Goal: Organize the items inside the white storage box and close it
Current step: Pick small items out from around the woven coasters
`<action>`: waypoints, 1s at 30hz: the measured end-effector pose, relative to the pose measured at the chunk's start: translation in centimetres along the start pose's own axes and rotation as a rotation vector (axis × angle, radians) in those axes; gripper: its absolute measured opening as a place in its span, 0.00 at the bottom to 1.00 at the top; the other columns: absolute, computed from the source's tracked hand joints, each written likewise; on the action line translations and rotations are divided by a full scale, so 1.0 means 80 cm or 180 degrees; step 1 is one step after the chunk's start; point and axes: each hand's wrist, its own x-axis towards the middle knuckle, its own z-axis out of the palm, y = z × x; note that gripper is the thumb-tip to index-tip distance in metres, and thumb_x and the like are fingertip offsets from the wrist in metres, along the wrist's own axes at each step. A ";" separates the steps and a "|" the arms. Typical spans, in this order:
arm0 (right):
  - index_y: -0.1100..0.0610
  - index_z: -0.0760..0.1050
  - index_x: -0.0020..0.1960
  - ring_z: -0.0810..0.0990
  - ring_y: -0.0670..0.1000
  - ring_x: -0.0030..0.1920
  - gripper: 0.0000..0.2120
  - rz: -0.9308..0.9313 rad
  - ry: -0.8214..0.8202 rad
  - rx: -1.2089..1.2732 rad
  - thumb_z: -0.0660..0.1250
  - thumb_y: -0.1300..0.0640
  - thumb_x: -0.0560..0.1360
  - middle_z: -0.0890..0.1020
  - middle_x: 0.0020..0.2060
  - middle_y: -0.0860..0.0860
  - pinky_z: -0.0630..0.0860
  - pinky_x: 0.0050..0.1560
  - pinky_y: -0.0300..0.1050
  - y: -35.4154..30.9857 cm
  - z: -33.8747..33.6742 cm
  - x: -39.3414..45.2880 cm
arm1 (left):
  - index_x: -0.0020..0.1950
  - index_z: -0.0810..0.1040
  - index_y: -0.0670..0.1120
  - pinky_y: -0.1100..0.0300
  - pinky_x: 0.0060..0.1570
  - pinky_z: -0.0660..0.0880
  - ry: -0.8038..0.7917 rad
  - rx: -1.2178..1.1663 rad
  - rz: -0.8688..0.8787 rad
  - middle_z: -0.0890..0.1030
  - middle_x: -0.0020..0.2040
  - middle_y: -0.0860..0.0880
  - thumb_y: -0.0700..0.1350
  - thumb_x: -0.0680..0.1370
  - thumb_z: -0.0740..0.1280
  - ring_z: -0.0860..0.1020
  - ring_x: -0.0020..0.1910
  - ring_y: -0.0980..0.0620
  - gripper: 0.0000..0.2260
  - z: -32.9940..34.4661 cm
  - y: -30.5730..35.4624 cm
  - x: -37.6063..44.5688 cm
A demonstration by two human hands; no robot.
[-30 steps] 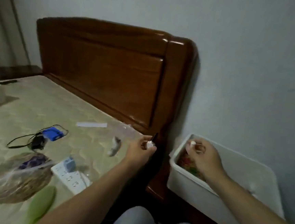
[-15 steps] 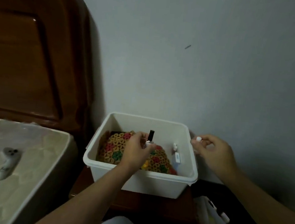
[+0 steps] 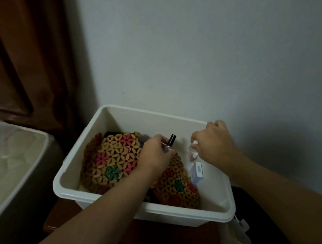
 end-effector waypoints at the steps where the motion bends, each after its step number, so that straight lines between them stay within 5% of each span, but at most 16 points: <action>1: 0.44 0.83 0.58 0.76 0.49 0.55 0.14 -0.0079 -0.0146 -0.0082 0.71 0.38 0.77 0.84 0.47 0.45 0.66 0.63 0.49 -0.003 0.005 0.008 | 0.60 0.79 0.48 0.67 0.40 0.74 -0.0076 0.0078 0.0009 0.82 0.49 0.54 0.46 0.79 0.75 0.78 0.44 0.61 0.11 0.003 -0.004 0.001; 7: 0.47 0.84 0.55 0.76 0.51 0.56 0.12 -0.0219 -0.0515 -0.0322 0.69 0.41 0.79 0.84 0.48 0.46 0.66 0.62 0.51 -0.018 0.036 0.025 | 0.64 0.78 0.48 0.50 0.55 0.81 -0.0484 0.0486 0.0009 0.84 0.56 0.49 0.49 0.79 0.73 0.82 0.53 0.50 0.15 0.010 -0.010 0.000; 15: 0.49 0.72 0.44 0.78 0.53 0.56 0.11 -0.0203 -0.0677 -0.0720 0.73 0.49 0.76 0.83 0.47 0.48 0.63 0.67 0.51 -0.033 0.047 0.034 | 0.67 0.75 0.44 0.51 0.50 0.81 -0.0585 0.0589 -0.0093 0.81 0.58 0.44 0.47 0.83 0.68 0.81 0.53 0.46 0.14 0.008 -0.010 0.003; 20: 0.49 0.78 0.49 0.78 0.53 0.57 0.06 -0.0066 -0.0663 -0.0848 0.73 0.48 0.77 0.84 0.49 0.48 0.64 0.68 0.51 -0.040 0.048 0.034 | 0.67 0.75 0.43 0.49 0.53 0.82 -0.0523 0.0397 -0.0140 0.81 0.58 0.44 0.46 0.83 0.68 0.81 0.53 0.46 0.14 0.006 -0.008 0.001; 23: 0.48 0.72 0.45 0.78 0.53 0.56 0.09 -0.0023 -0.0641 -0.0825 0.71 0.50 0.79 0.84 0.49 0.48 0.64 0.68 0.51 -0.043 0.046 0.032 | 0.68 0.75 0.43 0.50 0.52 0.81 -0.0511 0.0364 -0.0134 0.81 0.59 0.44 0.45 0.83 0.68 0.81 0.53 0.47 0.14 0.005 -0.008 0.001; 30: 0.49 0.74 0.48 0.78 0.53 0.58 0.06 0.0055 -0.0773 -0.0783 0.71 0.51 0.78 0.83 0.51 0.48 0.65 0.68 0.50 -0.044 0.039 0.035 | 0.68 0.76 0.42 0.51 0.54 0.81 -0.0544 0.0326 -0.0177 0.81 0.60 0.44 0.45 0.83 0.69 0.81 0.54 0.46 0.15 0.004 -0.006 0.000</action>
